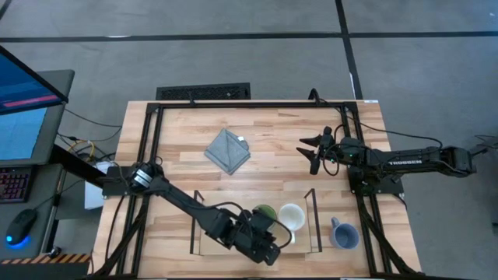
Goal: Stack small to large cups/mugs on shelf
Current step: Put the blue mug on the shelf
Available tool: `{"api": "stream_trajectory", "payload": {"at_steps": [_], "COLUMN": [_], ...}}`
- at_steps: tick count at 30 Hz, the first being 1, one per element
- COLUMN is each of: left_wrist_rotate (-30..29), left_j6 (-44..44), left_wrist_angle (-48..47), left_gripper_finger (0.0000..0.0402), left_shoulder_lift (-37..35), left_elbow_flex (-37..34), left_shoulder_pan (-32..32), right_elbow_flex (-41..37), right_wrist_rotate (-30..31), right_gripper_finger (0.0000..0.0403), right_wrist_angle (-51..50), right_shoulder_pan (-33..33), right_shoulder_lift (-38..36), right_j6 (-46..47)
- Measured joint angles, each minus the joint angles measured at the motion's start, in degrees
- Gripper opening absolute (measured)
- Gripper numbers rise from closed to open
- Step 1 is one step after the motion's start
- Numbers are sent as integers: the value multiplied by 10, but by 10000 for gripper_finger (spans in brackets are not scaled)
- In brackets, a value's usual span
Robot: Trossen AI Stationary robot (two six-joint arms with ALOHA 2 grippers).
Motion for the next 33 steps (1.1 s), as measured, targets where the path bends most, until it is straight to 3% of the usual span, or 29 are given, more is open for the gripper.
{"api": "stream_trajectory", "payload": {"at_steps": [10,15,26,33], "left_wrist_rotate": [-14,-66,-175,-307], "left_j6": [102,135,153,109], "left_wrist_angle": [48,36,-171,-371], "left_gripper_finger": [76,76,76,76], "left_shoulder_lift": [-2,-24,-90,-131], "left_elbow_flex": [0,0,0,0], "left_shoulder_pan": [8,3,-2,-8], "right_elbow_flex": [0,0,0,0], "right_wrist_rotate": [0,0,0,0], "right_gripper_finger": [205,205,205,205], "right_wrist_angle": [0,0,0,0], "right_shoulder_pan": [0,0,0,0], "right_shoulder_lift": [0,0,0,0], "right_j6": [0,0,0,0]}}
